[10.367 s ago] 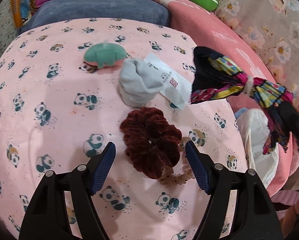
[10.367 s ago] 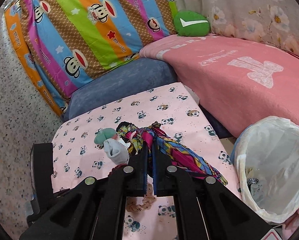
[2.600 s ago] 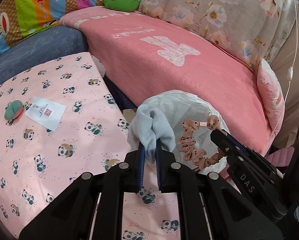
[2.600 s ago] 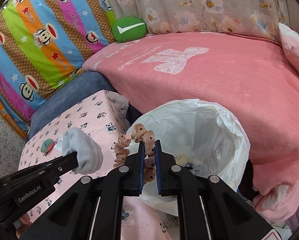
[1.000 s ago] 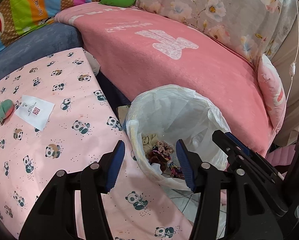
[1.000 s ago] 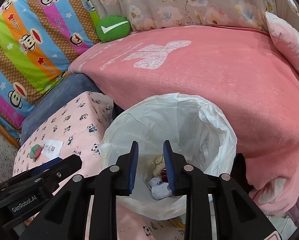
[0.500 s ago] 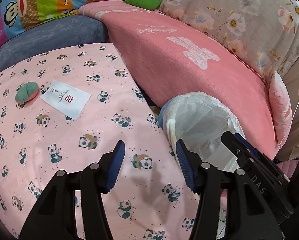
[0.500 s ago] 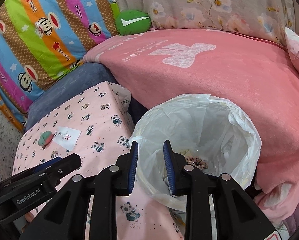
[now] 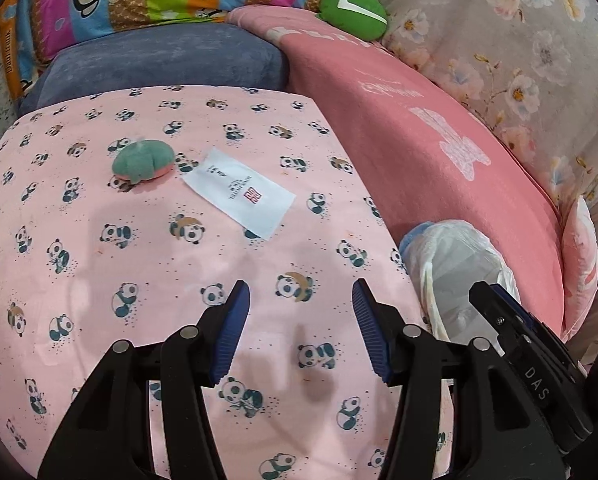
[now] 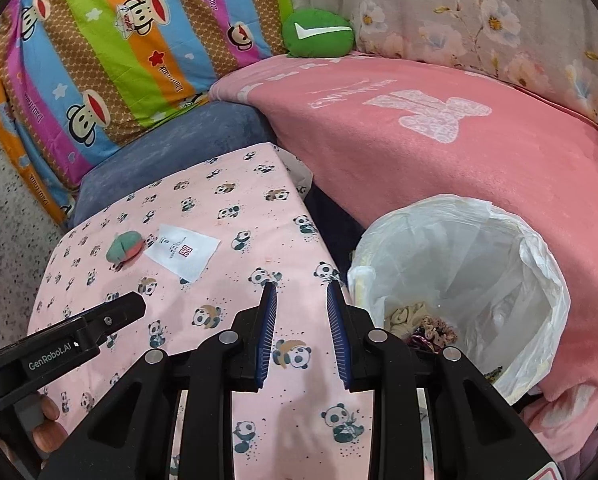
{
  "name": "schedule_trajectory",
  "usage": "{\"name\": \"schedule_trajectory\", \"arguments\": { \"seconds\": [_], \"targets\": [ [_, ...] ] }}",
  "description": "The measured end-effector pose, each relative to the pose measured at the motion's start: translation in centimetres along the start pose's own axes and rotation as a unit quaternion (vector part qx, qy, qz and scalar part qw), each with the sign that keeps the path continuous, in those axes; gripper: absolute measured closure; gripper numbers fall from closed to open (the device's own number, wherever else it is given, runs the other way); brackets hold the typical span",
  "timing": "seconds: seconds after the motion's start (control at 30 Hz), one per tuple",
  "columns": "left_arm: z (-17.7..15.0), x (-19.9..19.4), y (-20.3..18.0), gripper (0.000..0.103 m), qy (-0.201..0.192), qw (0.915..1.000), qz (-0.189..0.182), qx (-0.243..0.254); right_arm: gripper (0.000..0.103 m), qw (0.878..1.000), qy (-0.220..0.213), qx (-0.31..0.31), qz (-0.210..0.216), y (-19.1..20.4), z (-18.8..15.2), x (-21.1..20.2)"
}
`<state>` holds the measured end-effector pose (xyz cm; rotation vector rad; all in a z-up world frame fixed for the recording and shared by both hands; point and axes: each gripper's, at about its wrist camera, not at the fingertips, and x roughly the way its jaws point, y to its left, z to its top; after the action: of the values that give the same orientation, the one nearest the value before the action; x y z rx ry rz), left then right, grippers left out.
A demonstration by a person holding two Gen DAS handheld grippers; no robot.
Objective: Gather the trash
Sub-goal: 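Move both open tools back over the green pad and white paper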
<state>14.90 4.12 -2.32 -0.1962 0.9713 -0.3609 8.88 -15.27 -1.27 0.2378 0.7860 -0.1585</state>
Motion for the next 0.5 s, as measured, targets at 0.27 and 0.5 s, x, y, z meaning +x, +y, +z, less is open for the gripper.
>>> {"name": "schedule_trajectory", "arguments": {
  "seconds": [0.27,0.5],
  "targets": [
    [0.6,-1.1,5.3,0.050,-0.013,0.9986,0.026,-0.044,0.076,0.999,0.011,-0.030,0.013,3.7,0.0,1.0],
    [1.2,-1.6,10.3,0.042,-0.029,0.9936,0.081,-0.074,0.075,0.998,0.025,-0.054,0.027,6.9,-0.1,2.6]
  ]
}}
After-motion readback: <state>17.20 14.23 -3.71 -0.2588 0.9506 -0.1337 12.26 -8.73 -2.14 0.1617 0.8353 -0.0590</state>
